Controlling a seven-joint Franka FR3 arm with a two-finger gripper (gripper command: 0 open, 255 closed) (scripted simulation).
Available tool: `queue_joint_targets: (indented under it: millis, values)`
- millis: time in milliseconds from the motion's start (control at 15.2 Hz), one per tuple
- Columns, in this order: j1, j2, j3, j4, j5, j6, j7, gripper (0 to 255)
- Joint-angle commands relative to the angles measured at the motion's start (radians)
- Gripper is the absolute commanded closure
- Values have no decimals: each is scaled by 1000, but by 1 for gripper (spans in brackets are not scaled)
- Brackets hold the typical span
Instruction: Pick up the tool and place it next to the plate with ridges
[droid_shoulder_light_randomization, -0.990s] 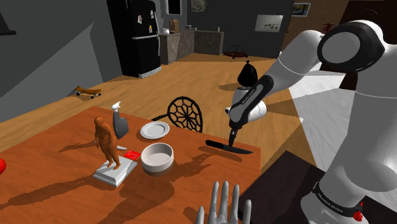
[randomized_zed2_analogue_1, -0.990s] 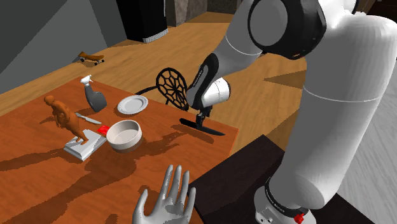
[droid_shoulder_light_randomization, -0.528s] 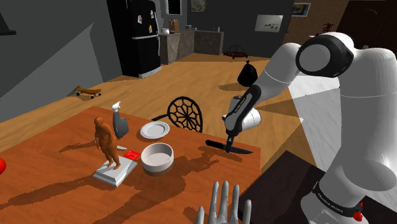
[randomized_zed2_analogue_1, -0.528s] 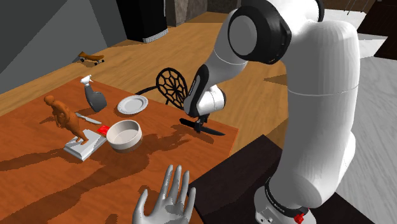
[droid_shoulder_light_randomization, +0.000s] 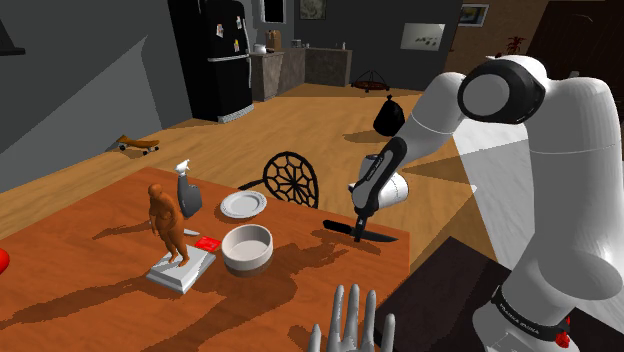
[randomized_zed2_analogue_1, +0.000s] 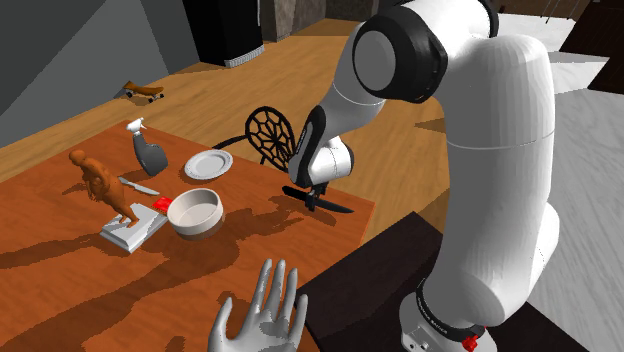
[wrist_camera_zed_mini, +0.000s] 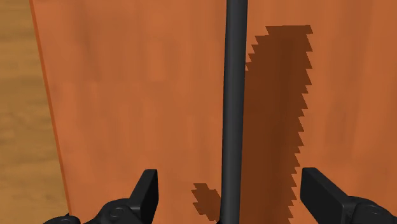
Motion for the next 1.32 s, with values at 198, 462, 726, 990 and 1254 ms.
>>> queue_joint_targets:
  millis: [198, 462, 726, 990, 1254]
  values:
    - [0, 0, 0, 0, 0, 0, 0, 255]
    - [0, 0, 0, 0, 0, 0, 0, 255]
    - [0, 0, 0, 0, 0, 0, 0, 255]
    - [18, -60, -22, -17, -19, -43, 16, 255]
    - [34, -118, -43, -29, -42, -89, 35, 255]
